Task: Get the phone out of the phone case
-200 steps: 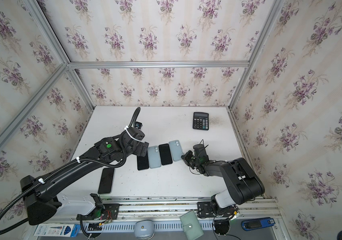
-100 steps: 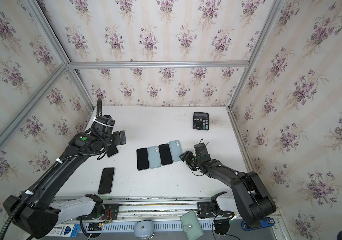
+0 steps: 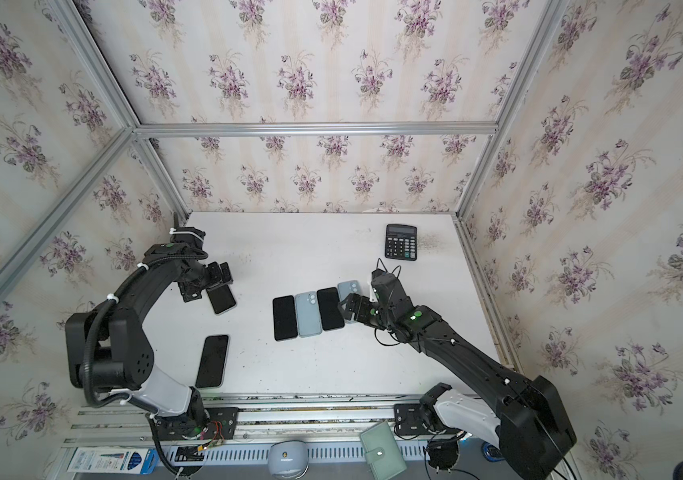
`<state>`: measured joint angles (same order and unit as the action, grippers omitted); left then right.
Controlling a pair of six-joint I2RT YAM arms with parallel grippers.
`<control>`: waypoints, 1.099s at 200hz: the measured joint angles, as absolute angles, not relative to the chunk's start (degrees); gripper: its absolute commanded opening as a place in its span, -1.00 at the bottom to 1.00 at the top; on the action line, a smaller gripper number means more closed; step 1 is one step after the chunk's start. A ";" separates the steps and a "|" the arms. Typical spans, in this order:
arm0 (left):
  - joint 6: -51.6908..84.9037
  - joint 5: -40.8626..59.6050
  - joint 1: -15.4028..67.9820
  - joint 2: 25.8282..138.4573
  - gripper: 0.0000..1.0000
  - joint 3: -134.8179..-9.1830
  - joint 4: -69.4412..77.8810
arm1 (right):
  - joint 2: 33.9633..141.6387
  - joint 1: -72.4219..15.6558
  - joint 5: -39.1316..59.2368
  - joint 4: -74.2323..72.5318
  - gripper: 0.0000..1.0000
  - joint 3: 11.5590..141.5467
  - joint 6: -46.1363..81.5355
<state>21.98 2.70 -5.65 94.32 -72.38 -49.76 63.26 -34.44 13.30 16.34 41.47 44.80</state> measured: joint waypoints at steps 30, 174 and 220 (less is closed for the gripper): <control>21.02 4.73 -7.81 100.40 0.99 -74.89 -49.32 | 66.24 -40.16 10.07 16.51 0.93 46.37 41.95; 18.55 5.69 -9.63 117.91 0.90 -86.08 -48.82 | 76.62 -43.33 10.11 10.41 0.88 54.06 40.49; 18.55 5.21 -9.74 120.14 0.65 -88.09 -50.17 | 79.09 -43.33 10.72 8.88 0.86 56.88 40.45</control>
<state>18.55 5.21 -9.74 120.14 -88.09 -50.17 79.09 -43.33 10.72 8.88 56.88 40.45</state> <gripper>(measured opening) 0.842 0.933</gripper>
